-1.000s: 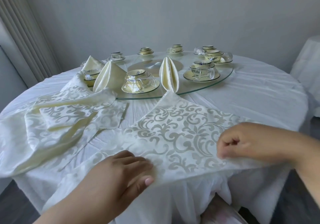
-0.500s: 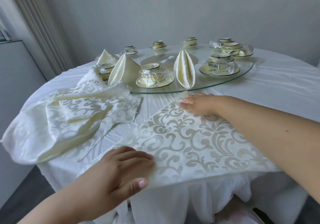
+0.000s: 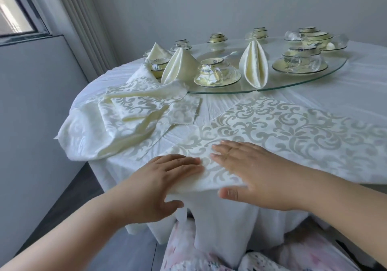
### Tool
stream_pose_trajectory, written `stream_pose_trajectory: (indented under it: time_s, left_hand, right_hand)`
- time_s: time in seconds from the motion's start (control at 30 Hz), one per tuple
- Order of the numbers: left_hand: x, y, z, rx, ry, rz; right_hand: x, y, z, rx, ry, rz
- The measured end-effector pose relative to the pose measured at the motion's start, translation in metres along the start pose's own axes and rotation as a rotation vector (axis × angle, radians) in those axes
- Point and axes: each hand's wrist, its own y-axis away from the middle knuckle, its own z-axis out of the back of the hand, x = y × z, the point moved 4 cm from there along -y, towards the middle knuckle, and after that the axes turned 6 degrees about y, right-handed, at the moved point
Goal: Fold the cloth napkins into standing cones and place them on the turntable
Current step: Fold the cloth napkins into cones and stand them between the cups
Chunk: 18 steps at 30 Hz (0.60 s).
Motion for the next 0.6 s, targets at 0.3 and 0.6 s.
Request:
stream_pose_trajectory:
  time_s: [0.3, 0.6]
  left_hand:
    - [0.024, 0.015, 0.036, 0.047, 0.348, 0.163]
    - [0.049, -0.009, 0.056, 0.302, 0.943, 0.361]
  right_hand:
    - [0.044, -0.023, -0.003, -0.542, 0.005, 0.111]
    - [0.046, -0.062, 0.015, -0.446, -0.282, -0.079]
